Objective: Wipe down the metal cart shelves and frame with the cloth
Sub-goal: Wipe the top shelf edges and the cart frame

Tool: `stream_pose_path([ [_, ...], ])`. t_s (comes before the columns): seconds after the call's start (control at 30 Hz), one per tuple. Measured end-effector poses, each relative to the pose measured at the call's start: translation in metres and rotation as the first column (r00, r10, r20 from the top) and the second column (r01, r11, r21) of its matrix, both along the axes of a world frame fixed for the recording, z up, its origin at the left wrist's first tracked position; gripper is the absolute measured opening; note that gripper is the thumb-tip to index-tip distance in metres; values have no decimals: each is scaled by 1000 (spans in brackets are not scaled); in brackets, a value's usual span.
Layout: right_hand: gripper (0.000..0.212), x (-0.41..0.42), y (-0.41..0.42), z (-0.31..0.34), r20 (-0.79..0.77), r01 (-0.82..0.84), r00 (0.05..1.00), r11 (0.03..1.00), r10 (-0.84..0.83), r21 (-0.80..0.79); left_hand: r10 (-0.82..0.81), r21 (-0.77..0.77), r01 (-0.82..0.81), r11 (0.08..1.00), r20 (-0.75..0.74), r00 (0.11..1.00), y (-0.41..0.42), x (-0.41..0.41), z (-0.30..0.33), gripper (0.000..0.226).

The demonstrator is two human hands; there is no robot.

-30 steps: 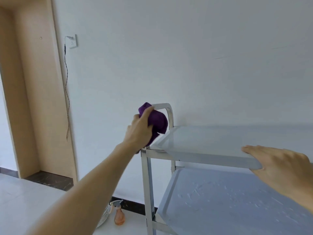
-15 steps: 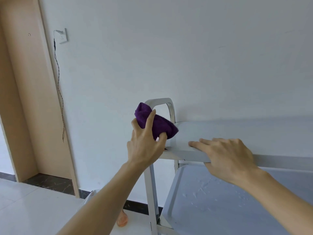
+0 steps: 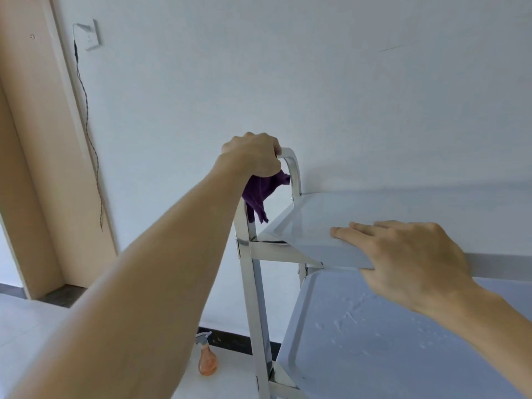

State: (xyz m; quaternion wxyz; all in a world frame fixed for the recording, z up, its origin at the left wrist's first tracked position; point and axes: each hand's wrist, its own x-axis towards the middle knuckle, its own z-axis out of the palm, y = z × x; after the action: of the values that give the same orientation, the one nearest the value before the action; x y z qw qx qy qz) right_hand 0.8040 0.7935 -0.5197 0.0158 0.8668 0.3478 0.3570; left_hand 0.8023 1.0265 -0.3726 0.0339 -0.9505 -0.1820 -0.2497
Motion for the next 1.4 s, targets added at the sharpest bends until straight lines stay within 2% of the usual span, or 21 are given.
stream_pose_path([
  [0.13,61,-2,0,-1,16,-7,1000,1000,7,6,16,58,-21,998,78,997,1,-7,-15,59],
  [0.23,58,-3,1,-2,14,-12,1000,1000,11,29,-7,22,2,1000,258,966,2,-20,-44,56],
  [0.4,56,-4,2,-2,71,-10,997,999,7,48,-108,-95,199,975,582,806,-2,-40,-106,61],
  [0.57,56,-3,2,-1,97,-11,995,998,4,66,-150,-190,471,862,791,593,-5,-47,-143,61],
  [0.67,55,-2,3,-1,120,-2,993,998,-5,57,-128,-284,613,738,832,540,-1,-53,-166,59],
  [0.73,54,-2,2,-2,121,-6,993,998,-2,65,-87,-356,654,668,835,543,-2,-58,-189,60],
  [0.83,54,-1,2,-2,130,-17,991,998,10,54,-52,-401,651,645,826,561,0,-59,-222,67],
  [0.87,55,-1,2,-2,133,-22,991,998,15,52,-47,-419,635,649,811,584,2,-58,-234,71],
  [1.0,55,1,2,-3,134,-23,991,998,15,59,50,-601,459,654,640,767,-1,-61,-318,85],
  [1.07,55,2,2,-3,135,-20,991,998,13,55,69,-647,424,634,593,802,-4,-63,-360,90],
  [1.13,56,3,2,-4,135,-16,991,999,10,47,56,-690,424,587,557,828,-4,-65,-377,90],
  [1.2,55,3,3,-3,121,-21,993,998,15,51,46,-714,428,554,540,840,-2,-64,-372,80],
  [1.27,54,2,3,-3,114,-23,993,998,16,53,54,-689,434,581,565,824,-2,-64,-350,69],
  [1.4,51,3,2,-3,113,-29,993,998,22,61,84,-600,531,598,706,703,-7,-53,-271,65],
])
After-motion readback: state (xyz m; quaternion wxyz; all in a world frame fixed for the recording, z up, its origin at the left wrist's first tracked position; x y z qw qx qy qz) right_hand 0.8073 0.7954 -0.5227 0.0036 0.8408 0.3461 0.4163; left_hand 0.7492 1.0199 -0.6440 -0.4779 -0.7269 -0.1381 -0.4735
